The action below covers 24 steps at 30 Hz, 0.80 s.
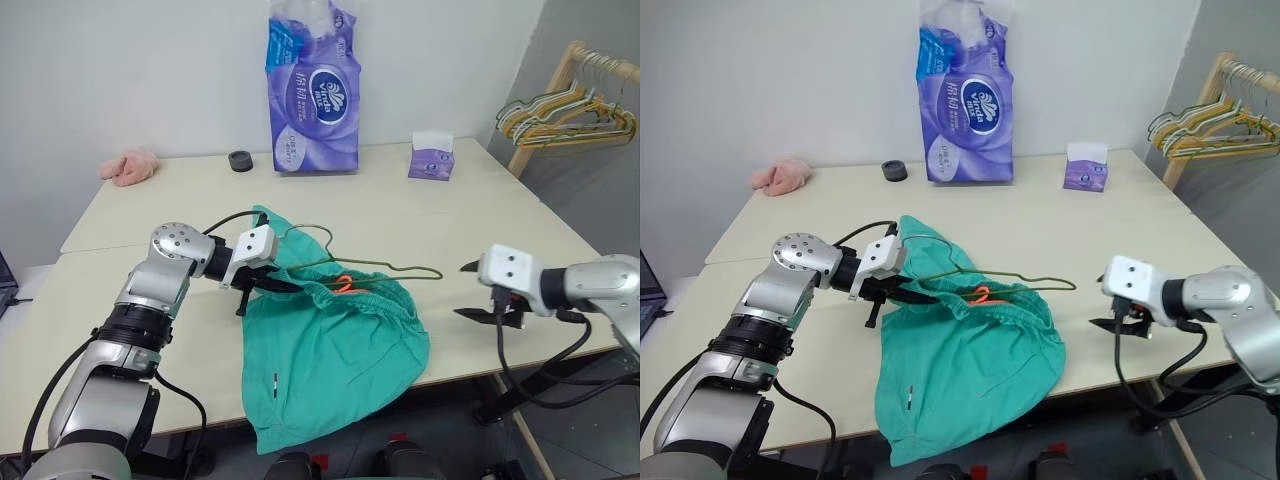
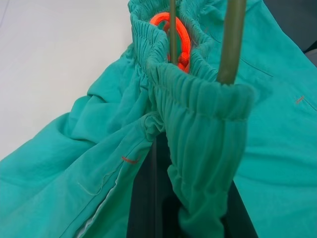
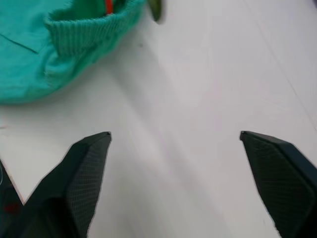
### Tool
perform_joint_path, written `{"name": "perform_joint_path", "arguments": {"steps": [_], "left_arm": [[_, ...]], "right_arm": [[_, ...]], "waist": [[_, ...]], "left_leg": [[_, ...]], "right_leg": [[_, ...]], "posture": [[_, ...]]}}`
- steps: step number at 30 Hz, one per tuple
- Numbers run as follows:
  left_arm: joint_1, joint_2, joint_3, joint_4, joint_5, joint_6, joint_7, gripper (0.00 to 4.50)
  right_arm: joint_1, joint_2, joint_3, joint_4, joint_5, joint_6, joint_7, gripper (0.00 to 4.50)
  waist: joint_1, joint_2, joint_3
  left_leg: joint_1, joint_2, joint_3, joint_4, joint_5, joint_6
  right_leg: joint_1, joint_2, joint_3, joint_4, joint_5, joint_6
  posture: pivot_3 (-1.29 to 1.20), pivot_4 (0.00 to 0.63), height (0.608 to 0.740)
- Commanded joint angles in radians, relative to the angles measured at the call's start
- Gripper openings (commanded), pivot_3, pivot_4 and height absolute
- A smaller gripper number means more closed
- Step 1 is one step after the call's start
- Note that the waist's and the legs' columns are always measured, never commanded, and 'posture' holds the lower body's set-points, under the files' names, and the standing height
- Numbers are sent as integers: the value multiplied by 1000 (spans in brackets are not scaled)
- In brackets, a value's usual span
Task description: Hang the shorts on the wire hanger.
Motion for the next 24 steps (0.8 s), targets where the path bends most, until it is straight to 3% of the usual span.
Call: {"name": "perform_joint_path", "arguments": {"steps": [1, 5, 10, 21, 24], "left_arm": [[-30, 0, 29, 14, -15, -14, 14, 0], [-45, -1, 32, 31, -16, -14, 17, 0], [-60, -3, 28, 41, -15, -13, 19, 0], [-61, -3, 31, 24, -20, -1, 24, 0], [-56, 1, 33, 15, -22, 3, 24, 0]], "right_arm": [[84, 115, -160, -117, 182, 182, -75, 4478], [160, 245, -121, -258, 232, 286, -184, 4478], [129, 390, -44, -262, 224, 339, -316, 4478], [99, 436, 72, -195, 182, 368, -390, 4478], [76, 435, 89, -165, 157, 365, -403, 3891]], "waist": [[0, -2, -1], [-4, -2, -2], [-3, -2, -2], [-2, -2, -2], [-2, -2, -2]], "left_leg": [[0, 0, -1, 0, 0, 0], [1, 1, 0, 0, 0, 0], [2, 0, 0, 0, 0, 0], [2, 0, 0, 0, 0, 0], [2, 0, 0, 0, 0, 0]], "right_leg": [[1, 0, 0, 0, 0, 0], [1, 0, 0, 1, 0, 0], [2, 0, 1, 1, 0, 1], [2, 0, 1, 1, 0, 1], [2, 0, 1, 1, 0, 1]], "posture": [[-99, 0, 740], [-101, 0, 740], [-99, 0, 740], [-88, 0, 740], [-85, 0, 740]]}}
